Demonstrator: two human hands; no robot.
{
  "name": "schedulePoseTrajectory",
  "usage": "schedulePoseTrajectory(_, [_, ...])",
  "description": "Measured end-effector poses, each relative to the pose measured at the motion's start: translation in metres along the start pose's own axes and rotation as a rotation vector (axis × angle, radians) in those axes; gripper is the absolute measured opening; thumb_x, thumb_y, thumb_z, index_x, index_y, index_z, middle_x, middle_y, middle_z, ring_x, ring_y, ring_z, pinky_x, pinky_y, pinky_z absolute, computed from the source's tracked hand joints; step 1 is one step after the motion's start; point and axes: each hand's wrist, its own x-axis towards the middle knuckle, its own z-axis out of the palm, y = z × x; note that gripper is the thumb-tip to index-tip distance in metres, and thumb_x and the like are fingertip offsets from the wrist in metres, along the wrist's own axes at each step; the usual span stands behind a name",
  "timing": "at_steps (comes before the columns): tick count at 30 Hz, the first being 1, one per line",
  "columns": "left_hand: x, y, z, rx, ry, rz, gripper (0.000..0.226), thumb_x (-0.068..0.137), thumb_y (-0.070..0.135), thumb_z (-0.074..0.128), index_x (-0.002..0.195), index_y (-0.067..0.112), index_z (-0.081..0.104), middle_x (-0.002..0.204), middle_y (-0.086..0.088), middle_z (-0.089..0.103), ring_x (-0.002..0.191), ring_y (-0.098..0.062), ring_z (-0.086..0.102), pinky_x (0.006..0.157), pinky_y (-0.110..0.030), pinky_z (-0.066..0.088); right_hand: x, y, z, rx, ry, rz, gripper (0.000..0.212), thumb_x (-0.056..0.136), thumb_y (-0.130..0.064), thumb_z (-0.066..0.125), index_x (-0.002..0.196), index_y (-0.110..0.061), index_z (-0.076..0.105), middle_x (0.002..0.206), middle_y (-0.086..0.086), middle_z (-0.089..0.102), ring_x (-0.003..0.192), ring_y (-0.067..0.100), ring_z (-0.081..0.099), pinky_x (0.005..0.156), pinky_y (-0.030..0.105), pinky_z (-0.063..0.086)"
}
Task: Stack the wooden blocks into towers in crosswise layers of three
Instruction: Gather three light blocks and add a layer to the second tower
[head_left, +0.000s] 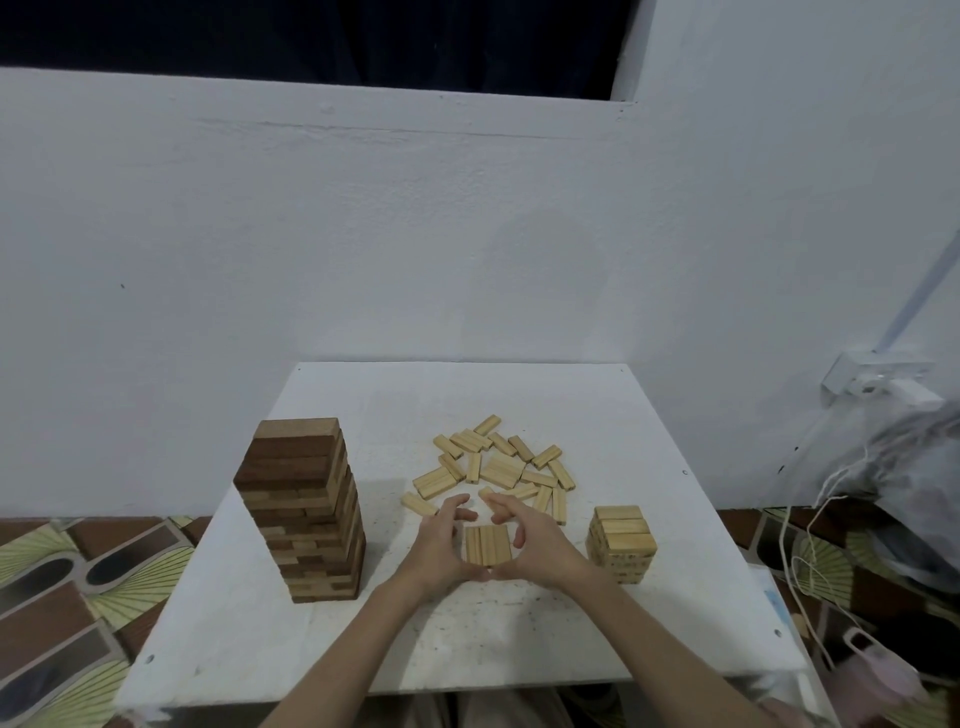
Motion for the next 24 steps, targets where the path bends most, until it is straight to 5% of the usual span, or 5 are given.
schedulePoseTrajectory(14, [-0.002, 0.01, -0.001, -0.059, 0.026, -0.015, 0.102, 0.063, 0.022, 0.086, 0.142, 0.023, 0.021, 0.119, 0.009, 0.052, 0.11, -0.01, 0.042, 0.086, -0.021, 0.033, 0.0, -0.005, -0.007, -0.034, -0.022, -0.027, 0.091, 0.071, -0.015, 0.083, 0.145, -0.033, 0.032, 0.115, -0.011, 0.051, 0.068, 0.003, 0.042, 0.059, 0.011, 0.041])
schedulePoseTrajectory(24, [0.001, 0.056, -0.02, -0.094, 0.093, 0.151, 0.096, 0.063, 0.021, 0.086, 0.139, 0.019, 0.027, 0.115, 0.011, 0.058, 0.111, -0.01, 0.043, 0.089, -0.024, 0.033, -0.008, -0.041, -0.065, -0.069, 0.034, -0.148, 0.086, 0.068, -0.009, 0.082, 0.141, -0.027, 0.038, 0.108, -0.003, 0.054, 0.055, -0.002, 0.043, 0.058, 0.009, 0.037])
